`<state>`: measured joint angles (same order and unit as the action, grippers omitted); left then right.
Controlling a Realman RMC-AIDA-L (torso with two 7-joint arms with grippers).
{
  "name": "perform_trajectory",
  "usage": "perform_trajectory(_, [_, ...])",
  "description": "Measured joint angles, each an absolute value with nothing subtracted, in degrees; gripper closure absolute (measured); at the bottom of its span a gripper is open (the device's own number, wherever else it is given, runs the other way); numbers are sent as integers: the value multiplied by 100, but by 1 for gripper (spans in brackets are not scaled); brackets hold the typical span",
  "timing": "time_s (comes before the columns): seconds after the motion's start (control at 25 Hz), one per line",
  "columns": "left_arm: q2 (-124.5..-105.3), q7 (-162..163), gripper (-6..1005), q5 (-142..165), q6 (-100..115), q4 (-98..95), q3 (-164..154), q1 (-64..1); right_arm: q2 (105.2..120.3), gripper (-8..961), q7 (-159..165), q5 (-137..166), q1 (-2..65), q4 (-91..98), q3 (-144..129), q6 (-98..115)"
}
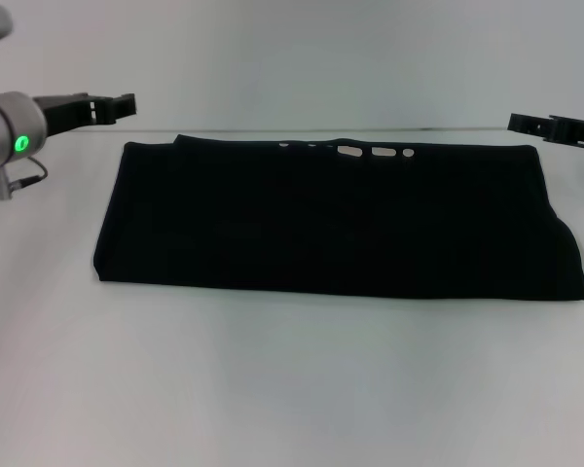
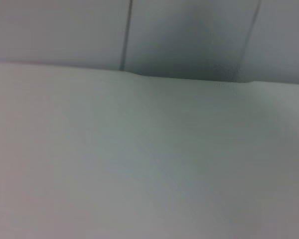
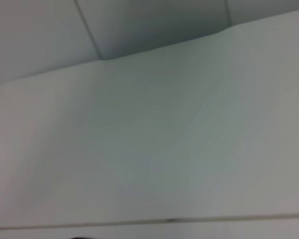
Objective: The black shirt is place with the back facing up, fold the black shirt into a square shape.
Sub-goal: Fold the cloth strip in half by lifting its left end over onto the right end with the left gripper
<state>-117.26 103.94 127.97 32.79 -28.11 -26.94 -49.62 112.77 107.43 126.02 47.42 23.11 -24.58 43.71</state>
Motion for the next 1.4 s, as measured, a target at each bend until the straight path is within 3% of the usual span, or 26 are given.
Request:
perform_trajectory(0.12, [-11556, 10999, 398, 12815, 4484, -3062, -2688, -4701, 11221, 227, 11014, 12587, 4494, 2636, -2445, 5270])
perform_trajectory(0.36, [-11483, 11970, 133, 12857, 6784, -3864, -2671, -4114, 11125, 229, 11247, 12496, 4060, 3080, -2447, 7035])
perform_trajectory(0.72, [-11497, 12789, 61, 13215, 8359, -4394, -2618, -3539, 10810, 234, 11425, 12451, 3593, 3104, -2469, 8027])
perform_trajectory(1.4, [-11505, 13345, 60, 13911, 8291, -4302, -2669, -3657, 10785, 237, 11868, 12993, 3622, 3085, -2807, 7324])
